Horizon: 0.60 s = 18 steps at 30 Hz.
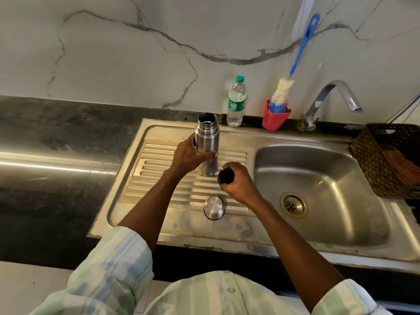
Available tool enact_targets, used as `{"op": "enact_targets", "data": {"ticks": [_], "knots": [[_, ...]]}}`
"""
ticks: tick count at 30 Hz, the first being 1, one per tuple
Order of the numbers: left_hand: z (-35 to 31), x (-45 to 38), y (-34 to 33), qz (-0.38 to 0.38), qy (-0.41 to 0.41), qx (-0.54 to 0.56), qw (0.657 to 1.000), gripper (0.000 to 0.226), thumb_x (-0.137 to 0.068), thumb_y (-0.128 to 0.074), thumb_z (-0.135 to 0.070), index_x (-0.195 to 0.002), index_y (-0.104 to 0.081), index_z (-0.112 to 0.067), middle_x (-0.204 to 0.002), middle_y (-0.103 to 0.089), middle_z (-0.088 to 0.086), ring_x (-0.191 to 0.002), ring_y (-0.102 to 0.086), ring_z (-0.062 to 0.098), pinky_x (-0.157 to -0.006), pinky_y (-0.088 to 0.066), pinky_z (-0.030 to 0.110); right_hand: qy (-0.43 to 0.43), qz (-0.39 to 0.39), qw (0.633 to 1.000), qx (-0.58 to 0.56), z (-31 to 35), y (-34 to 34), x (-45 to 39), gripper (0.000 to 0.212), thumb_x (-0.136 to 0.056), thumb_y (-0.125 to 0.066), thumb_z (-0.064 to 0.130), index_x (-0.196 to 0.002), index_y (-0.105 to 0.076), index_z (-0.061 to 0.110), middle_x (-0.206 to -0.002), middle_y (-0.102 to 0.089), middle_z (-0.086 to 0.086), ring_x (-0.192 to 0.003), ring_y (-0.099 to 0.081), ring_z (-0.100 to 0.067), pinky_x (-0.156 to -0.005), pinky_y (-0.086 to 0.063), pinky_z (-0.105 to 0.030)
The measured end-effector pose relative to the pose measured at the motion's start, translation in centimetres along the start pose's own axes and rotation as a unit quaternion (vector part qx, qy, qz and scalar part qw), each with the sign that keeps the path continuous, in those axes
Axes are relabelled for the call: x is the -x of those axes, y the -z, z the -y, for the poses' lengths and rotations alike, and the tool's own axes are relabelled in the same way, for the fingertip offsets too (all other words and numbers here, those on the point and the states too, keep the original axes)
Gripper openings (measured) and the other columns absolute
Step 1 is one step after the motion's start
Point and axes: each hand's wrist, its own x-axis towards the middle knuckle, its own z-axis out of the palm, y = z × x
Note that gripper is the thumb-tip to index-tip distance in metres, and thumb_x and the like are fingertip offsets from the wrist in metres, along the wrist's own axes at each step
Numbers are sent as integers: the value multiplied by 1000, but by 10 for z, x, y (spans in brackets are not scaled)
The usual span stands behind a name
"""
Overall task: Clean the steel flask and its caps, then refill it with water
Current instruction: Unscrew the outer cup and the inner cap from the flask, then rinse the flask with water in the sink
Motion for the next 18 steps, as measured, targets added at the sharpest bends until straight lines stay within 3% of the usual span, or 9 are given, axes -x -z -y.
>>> {"op": "enact_targets", "data": {"ticks": [6, 11, 15, 18], "knots": [[2, 0, -1, 3, 1, 7, 1000, 74, -67, -86, -48, -129, -55, -22, -120, -68, 3, -102, -64, 18, -90, -55, 41, -8, 33, 999, 18, -11, -12, 3, 52, -67, -77, 16, -116, -58, 17, -115, -55, -4, -106, -52, -20, -85, -44, -28], [2, -1, -3, 4, 6, 18, 1000, 74, -67, -86, -46, -130, -55, -21, -121, -68, 3, -102, -64, 18, -90, -55, 39, -22, 52, 998, 38, -16, -17, 3, 42, -65, -75, 24, -103, -58, 22, -105, -59, -2, -102, -57, -25, -76, -39, -24], [-4, 1, -4, 13, 11, 48, 999, 75, -72, -86, -37, -134, -50, -17, -125, -64, 4, -105, -61, 18, -85, -49, 27, -2, 57, 998, 28, -13, -7, 7, 73, -70, -81, 19, -136, -49, 17, -137, -46, -6, -128, -43, -22, -101, -38, -27], [-8, 4, -6, 7, 22, 71, 997, 89, -67, -88, -42, -139, -43, -18, -130, -58, 0, -109, -56, 15, -85, -45, 24, 2, 36, 999, -2, -13, 2, 7, 70, -77, -76, 15, -139, -45, 16, -143, -39, -6, -132, -40, -22, -108, -37, -31]]}}
